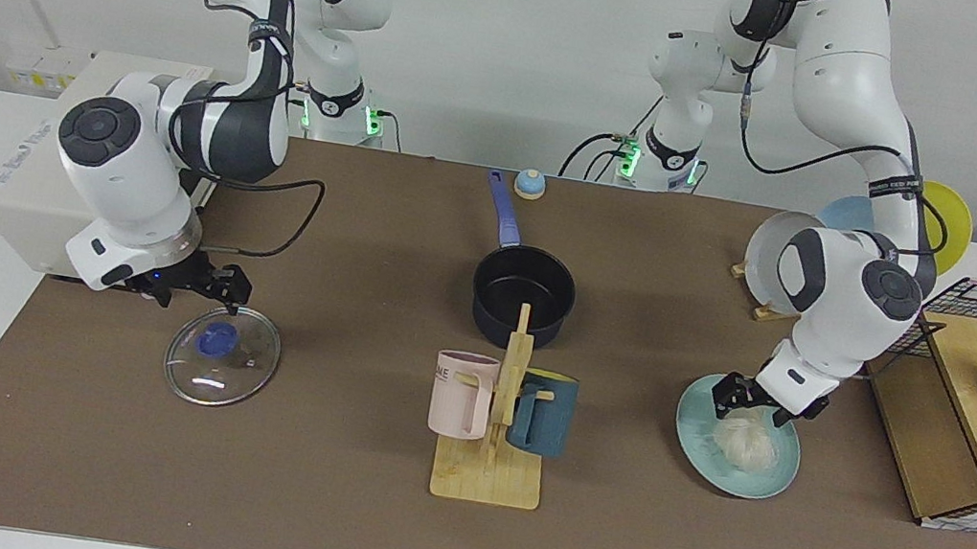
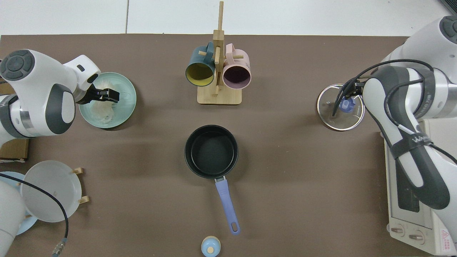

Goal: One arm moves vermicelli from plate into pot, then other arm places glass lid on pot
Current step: 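Grasp the vermicelli with the left gripper while the right gripper reaches the lid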

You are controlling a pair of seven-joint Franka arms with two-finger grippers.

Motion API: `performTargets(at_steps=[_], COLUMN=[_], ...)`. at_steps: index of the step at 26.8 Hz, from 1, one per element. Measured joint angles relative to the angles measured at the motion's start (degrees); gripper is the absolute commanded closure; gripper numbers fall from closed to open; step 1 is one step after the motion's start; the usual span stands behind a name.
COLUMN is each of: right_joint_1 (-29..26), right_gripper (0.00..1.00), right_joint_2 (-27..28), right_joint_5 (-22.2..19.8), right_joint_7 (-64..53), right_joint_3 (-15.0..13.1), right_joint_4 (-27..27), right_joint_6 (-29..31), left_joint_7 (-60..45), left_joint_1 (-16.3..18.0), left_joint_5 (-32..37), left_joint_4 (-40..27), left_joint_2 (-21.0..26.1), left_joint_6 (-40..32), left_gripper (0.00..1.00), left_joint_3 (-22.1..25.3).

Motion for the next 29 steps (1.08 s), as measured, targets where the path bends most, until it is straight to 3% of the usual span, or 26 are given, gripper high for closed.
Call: performTargets(at_steps=[1,5,6,7,19,29], right_joint_1=[0.0,0.0,0.0,0.0,0.7,0.6], right_gripper=[0.00,0.00,0.00,0.00,0.00,0.00], right_joint_2=[0.1,1.1,1.6,2.1,5.5,5.5], right_joint_5=[0.0,0.0,0.0,0.0,0.0,0.1], right_joint_7=[0.0,0.0,0.0,0.0,-0.3,-5.2], right_joint_3=[0.0,0.0,0.0,0.1,0.2,-0.1], right_joint_4=[0.0,-0.3,-0.4,-0.4,-4.9,-6.9], right_joint_6=[0.3,2.5,3.3,3.9,11.9,12.3], left_joint_7=[0.0,0.1,0.1,0.1,0.0,-0.2], left_joint_1=[0.0,0.0,0.0,0.0,0.0,0.2], left_joint_5=[0.0,0.0,0.0,0.0,0.0,0.0], left_joint_4=[-0.6,-1.8,-1.8,-1.8,-1.8,-1.5], left_joint_2=[0.0,0.1,0.1,0.1,-0.2,-2.1], left_joint_6=[1.1,2.8,2.9,2.9,2.9,1.9], left_gripper=[0.10,0.78,0.92,1.00,1.00,1.00], left_joint_3=[0.0,0.0,0.0,0.0,0.2,0.3])
